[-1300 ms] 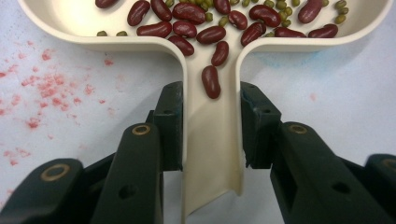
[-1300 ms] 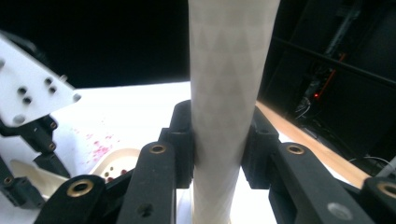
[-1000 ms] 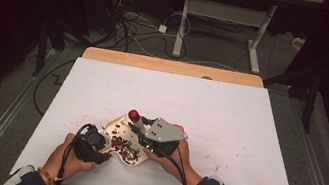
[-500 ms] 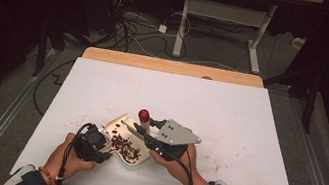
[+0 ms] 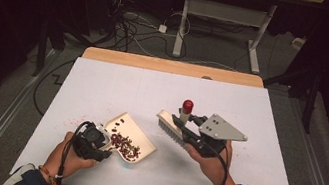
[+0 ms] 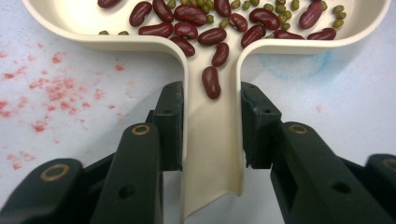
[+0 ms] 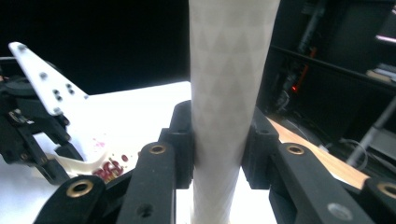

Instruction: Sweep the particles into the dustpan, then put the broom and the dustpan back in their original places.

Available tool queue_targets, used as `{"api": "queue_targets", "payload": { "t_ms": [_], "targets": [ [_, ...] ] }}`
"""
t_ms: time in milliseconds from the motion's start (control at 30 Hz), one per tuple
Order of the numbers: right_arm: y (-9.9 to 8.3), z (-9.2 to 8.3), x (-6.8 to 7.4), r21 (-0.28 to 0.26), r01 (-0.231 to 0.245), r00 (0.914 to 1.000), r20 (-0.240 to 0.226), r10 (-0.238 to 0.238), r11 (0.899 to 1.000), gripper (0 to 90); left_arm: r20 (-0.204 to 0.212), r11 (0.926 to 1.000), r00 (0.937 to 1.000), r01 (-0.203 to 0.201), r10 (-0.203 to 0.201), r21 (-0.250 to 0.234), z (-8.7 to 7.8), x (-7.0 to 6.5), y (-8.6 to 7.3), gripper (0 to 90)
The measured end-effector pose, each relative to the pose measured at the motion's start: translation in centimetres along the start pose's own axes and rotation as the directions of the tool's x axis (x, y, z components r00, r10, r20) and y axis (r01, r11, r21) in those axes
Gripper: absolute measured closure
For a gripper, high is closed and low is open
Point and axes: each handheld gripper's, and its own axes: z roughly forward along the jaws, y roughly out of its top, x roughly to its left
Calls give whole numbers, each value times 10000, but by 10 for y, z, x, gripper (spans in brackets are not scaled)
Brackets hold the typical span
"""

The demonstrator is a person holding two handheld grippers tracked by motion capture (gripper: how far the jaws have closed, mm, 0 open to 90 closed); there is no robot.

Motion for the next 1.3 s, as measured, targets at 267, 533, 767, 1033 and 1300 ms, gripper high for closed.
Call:
{"api": "queue_targets", "payload": {
  "t_ms": [267, 533, 767, 1033, 1300],
  "targets": [
    [-6, -30, -26, 361, -488, 9988, -56, 491, 9982, 705, -154, 9995, 9995, 290, -291, -117, -1, 5, 0, 633],
    [-9, -60, -52, 1065, -1343, 9858, -865, 1437, 9852, 704, -395, 9957, 9955, 844, -858, -374, -3, 15, -3, 633],
    [-17, -83, -70, 2082, -2020, 9624, -1387, 2334, 9570, 705, -657, 9870, 9863, 1472, -1514, -649, -3, 26, -8, 632],
    [-29, -90, -93, 3290, -2606, 9334, -1544, 3239, 9077, 703, -938, 9659, 9655, 2317, -2428, -1155, -5, 39, -14, 631],
    [-36, -73, -113, 3901, -2695, 9357, -1102, 3352, 8804, 699, -877, 9199, 9281, 3401, -3618, -1953, 0, 41, -17, 602]
  ]
}}
